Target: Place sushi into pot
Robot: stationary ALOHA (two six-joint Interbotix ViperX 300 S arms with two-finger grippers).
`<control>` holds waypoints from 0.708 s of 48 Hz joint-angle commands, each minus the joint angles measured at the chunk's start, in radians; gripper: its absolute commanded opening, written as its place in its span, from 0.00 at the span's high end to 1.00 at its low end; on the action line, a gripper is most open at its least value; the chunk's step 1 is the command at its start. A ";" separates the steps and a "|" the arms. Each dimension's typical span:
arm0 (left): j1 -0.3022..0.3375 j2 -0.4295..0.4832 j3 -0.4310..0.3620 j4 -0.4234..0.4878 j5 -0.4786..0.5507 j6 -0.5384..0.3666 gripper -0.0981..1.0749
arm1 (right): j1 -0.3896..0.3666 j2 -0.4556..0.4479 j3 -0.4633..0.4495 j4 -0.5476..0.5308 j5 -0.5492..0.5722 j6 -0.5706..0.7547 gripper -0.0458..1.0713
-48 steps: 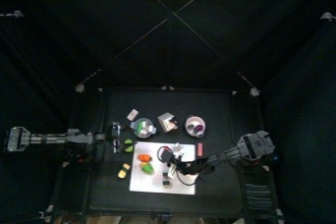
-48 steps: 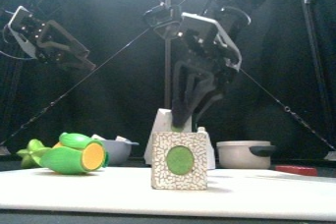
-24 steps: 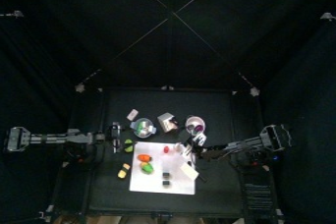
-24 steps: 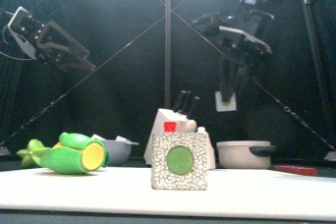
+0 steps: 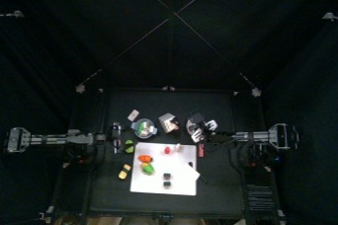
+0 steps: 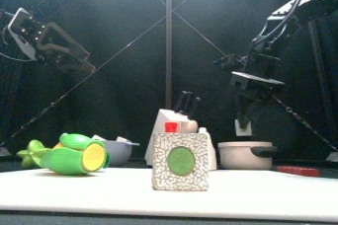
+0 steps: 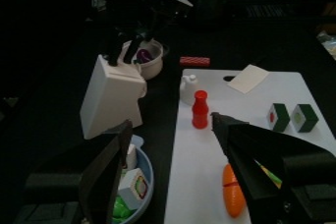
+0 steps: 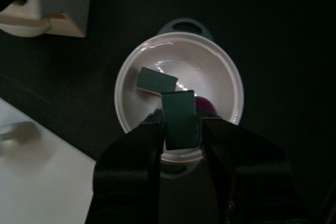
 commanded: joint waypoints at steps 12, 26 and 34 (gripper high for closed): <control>0.005 0.002 -0.011 0.000 -0.005 0.002 0.08 | -0.015 0.025 0.011 0.000 -0.101 -0.005 0.47; 0.006 0.000 -0.012 0.002 -0.005 0.002 0.08 | -0.015 0.051 0.011 -0.002 -0.112 -0.005 0.41; 0.005 0.000 -0.011 0.000 -0.005 0.002 0.08 | -0.014 0.060 0.008 -0.002 -0.112 -0.006 0.27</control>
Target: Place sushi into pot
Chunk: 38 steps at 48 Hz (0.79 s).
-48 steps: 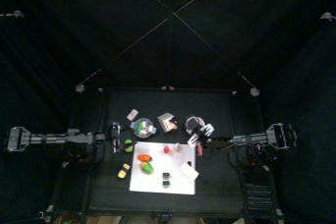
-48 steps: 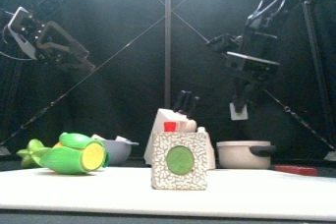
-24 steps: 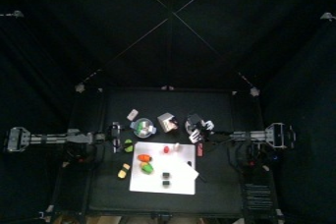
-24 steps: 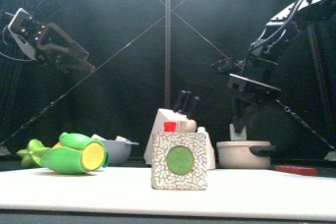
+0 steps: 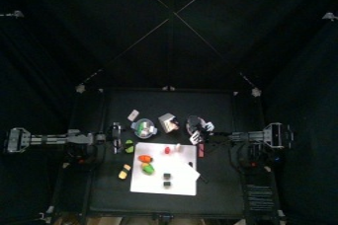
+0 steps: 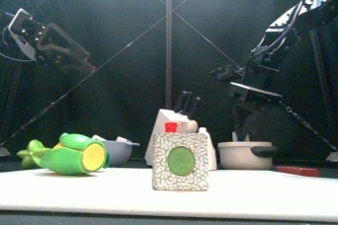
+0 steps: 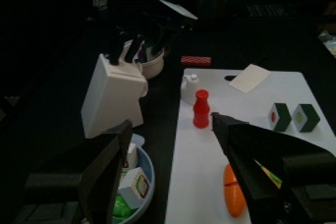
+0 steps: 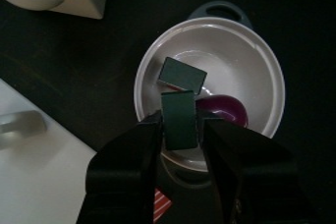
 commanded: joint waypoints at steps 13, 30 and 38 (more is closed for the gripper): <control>0.002 0.002 -0.011 0.002 -0.003 0.002 0.08 | -0.002 -0.012 -0.020 -0.002 -0.003 0.006 0.13; 0.002 0.003 -0.011 0.002 -0.003 0.002 0.08 | 0.003 -0.012 -0.034 0.003 -0.003 0.005 0.13; 0.002 0.003 -0.011 0.000 -0.003 0.002 0.08 | 0.012 -0.015 -0.040 0.015 -0.003 0.005 0.13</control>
